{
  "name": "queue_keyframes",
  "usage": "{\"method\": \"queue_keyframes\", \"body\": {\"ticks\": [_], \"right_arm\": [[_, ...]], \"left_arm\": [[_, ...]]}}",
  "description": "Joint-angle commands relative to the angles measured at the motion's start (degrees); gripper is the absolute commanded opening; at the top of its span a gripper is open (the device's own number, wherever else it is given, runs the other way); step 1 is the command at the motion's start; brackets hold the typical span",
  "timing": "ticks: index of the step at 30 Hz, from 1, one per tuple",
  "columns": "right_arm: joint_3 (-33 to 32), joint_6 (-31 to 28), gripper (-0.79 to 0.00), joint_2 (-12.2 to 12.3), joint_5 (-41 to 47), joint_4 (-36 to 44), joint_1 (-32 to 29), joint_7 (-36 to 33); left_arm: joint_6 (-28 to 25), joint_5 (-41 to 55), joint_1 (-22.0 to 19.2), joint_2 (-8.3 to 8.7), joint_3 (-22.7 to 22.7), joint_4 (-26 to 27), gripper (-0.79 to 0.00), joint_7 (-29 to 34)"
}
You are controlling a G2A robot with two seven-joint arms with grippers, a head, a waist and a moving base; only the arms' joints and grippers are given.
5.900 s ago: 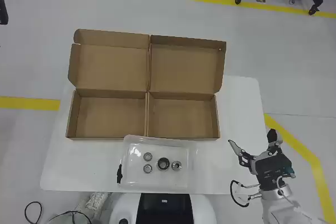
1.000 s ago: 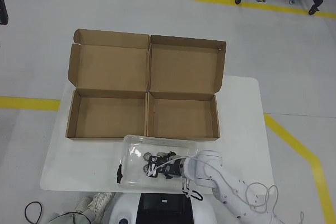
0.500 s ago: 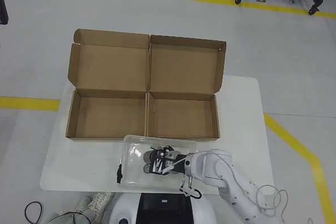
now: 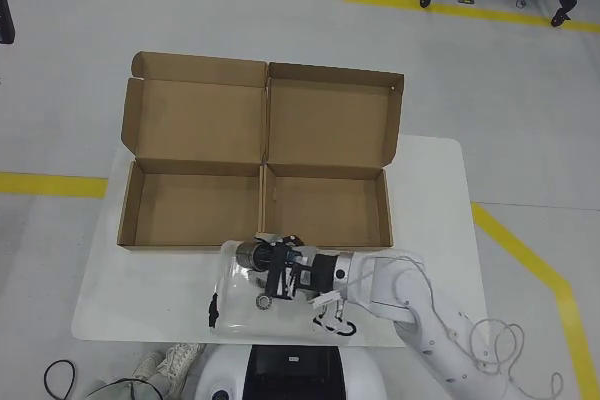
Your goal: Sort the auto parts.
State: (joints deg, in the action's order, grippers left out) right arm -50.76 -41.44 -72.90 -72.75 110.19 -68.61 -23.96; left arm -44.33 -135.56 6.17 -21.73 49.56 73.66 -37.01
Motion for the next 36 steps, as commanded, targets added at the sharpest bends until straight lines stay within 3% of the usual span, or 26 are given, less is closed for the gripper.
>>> {"method": "queue_keyframes", "body": {"ticks": [1, 9, 15, 22, 36], "right_arm": [[0.3, -0.2, -0.785, -0.3, 2.9, -0.1, 2.6, -0.5], [1.8, 2.8, -0.785, -1.8, 9.8, -0.5, 10.3, -0.6], [0.3, 3.9, -0.785, -2.1, 11.9, -0.4, 12.4, 4.0], [-0.6, 5.7, -0.785, -2.5, 13.8, 1.5, 15.0, 4.5], [-5.0, 5.2, -0.785, -1.9, 15.1, 6.4, 13.9, 4.5]], "left_arm": [[0.0, 0.0, 0.0, 0.0, 0.0, 0.0, 0.0, 0.0], [0.0, 0.0, 0.0, 0.0, 0.0, 0.0, 0.0, 0.0], [0.0, 0.0, 0.0, 0.0, 0.0, 0.0, 0.0, 0.0], [0.0, 0.0, 0.0, 0.0, 0.0, 0.0, 0.0, 0.0], [0.0, 0.0, 0.0, 0.0, 0.0, 0.0, 0.0, 0.0]]}}
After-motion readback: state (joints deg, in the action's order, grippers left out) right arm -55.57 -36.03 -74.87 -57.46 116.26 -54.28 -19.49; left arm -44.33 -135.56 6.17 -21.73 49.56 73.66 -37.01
